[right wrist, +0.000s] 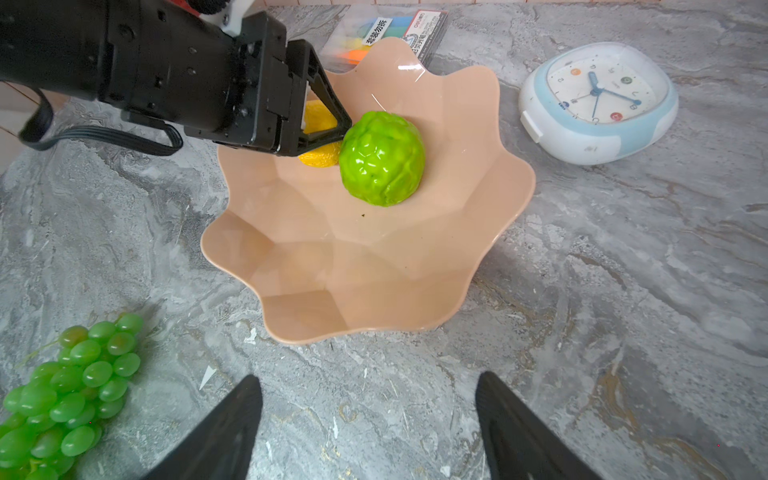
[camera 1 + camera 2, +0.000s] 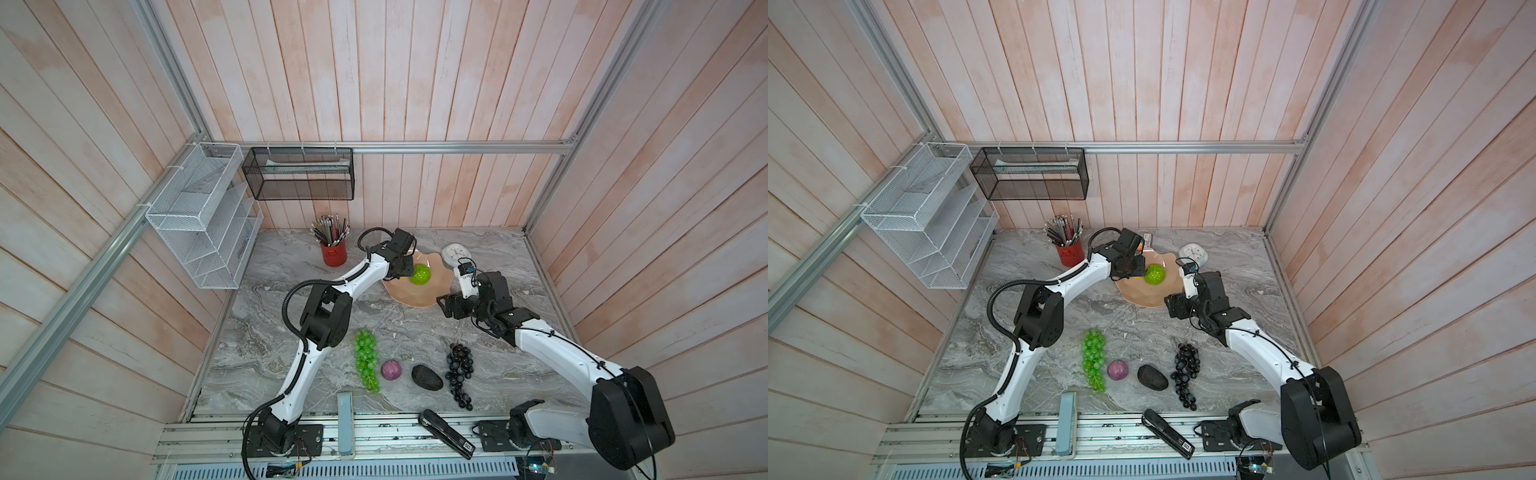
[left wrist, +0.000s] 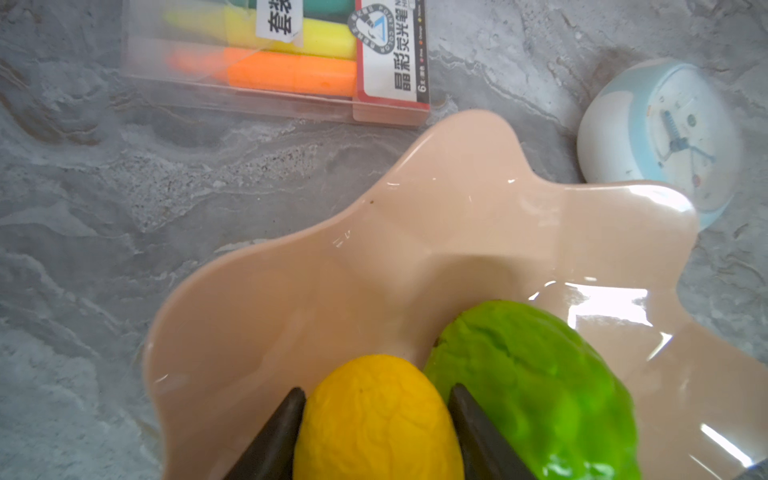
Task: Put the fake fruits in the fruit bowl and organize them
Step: 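Lift the yellow pear with the left gripper and lower it into the bowl, then open the left gripper and withdraw while the right gripper grasps the dark avocado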
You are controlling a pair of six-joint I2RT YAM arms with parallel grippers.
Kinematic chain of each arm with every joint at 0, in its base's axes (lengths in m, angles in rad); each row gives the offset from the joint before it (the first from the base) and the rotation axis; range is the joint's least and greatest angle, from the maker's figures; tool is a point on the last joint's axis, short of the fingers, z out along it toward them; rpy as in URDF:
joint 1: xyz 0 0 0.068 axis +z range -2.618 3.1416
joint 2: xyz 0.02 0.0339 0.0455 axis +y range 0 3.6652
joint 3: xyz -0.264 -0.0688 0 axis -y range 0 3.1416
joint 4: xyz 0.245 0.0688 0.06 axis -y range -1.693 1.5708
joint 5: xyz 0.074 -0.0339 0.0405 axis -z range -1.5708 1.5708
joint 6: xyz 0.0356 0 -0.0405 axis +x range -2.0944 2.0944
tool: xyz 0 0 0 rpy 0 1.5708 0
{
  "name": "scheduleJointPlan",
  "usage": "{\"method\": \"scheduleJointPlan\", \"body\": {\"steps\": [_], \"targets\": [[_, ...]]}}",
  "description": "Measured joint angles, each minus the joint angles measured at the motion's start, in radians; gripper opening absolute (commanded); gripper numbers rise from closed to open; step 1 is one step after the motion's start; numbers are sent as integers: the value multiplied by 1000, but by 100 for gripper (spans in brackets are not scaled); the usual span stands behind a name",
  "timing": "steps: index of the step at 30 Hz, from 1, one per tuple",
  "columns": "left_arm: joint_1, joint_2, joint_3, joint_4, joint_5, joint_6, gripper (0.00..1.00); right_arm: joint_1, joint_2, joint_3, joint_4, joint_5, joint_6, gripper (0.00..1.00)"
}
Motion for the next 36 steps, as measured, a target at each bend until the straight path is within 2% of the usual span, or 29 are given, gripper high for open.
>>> {"method": "scheduleJointPlan", "body": {"steps": [6, 17, 28, 36], "targets": [[-5, 0, 0, 5, 0, 2, 70, 0, 0, -2, 0, 0, 1, 83], [-8, -42, -56, 8, -4, 3, 70, 14, -1, -2, -6, -1, 2, 83], [-10, -344, -263, 37, 25, 39, 73, 95, -44, -2, -46, 5, 24, 82], [-53, -591, -635, 133, 18, 71, 76, 260, -117, -50, -106, 47, 77, 83]]}}
